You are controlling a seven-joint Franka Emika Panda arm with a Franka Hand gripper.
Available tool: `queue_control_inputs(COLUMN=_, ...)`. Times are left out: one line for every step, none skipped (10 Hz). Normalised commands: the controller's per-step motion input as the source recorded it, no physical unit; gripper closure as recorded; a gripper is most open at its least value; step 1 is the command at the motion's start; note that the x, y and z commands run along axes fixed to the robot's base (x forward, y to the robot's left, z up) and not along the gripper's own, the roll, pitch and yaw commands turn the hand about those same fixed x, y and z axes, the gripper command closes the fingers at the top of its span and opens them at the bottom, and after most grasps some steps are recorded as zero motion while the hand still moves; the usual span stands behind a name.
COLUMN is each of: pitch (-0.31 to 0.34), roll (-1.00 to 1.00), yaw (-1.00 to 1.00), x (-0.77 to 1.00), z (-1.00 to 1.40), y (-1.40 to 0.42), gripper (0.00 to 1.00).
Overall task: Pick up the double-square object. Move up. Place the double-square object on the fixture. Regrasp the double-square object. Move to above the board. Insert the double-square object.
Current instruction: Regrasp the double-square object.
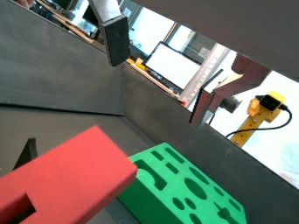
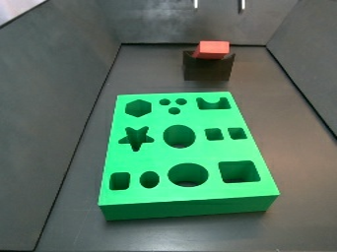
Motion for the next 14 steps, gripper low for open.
queue_control_inputs(pitch=0.066, roll=1.00, yaw=0.03, x=0.15, z=0.88, y=-0.68, gripper=0.00)
queue_control_inputs(pitch=0.065, roll=1.00, yaw=0.03, x=0.15, z=0.78, y=-0.67, gripper=0.00)
queue_control_inputs(pitch=0.061, roll=1.00, yaw=0.03, x=0.06, z=0.61, y=-0.48, gripper=0.00)
queue_control_inputs(pitch=0.056, roll=1.00, yaw=0.03, x=0.00, z=0.42, y=-0.28, gripper=0.00)
queue_control_inputs(pitch=0.054, roll=1.00, yaw=0.03, x=-0.02, z=0.28, y=-0.16, gripper=0.00)
queue_control_inputs(pitch=0.053, roll=1.00, yaw=0.03, x=-0.01, z=0.05, y=-0.08, gripper=0.00)
queue_control_inputs(pitch=0.053, roll=1.00, yaw=0.03, x=0.00, z=0.03, y=-0.06, gripper=0.00)
queue_control_inputs(pitch=0.051, roll=1.00, yaw=0.03, x=-0.02, z=0.05, y=-0.04, gripper=0.00)
queue_control_inputs(pitch=0.048, roll=1.00, yaw=0.03, x=-0.02, z=0.02, y=-0.03, gripper=0.00)
queue_control_inputs(pitch=0.044, roll=1.00, yaw=0.03, x=-0.01, z=0.01, y=-0.03, gripper=0.00)
queue_control_inputs(pitch=0.043, roll=1.00, yaw=0.03, x=-0.02, z=0.01, y=-0.02, gripper=0.00)
queue_control_inputs(pitch=0.040, roll=1.00, yaw=0.03, x=-0.01, z=0.01, y=-0.02, gripper=0.00)
queue_control_inputs(pitch=0.038, roll=1.00, yaw=0.03, x=-0.01, z=0.01, y=-0.02, gripper=0.00)
queue_control_inputs(pitch=0.036, roll=1.00, yaw=0.03, x=0.00, z=0.01, y=-0.02, gripper=0.00)
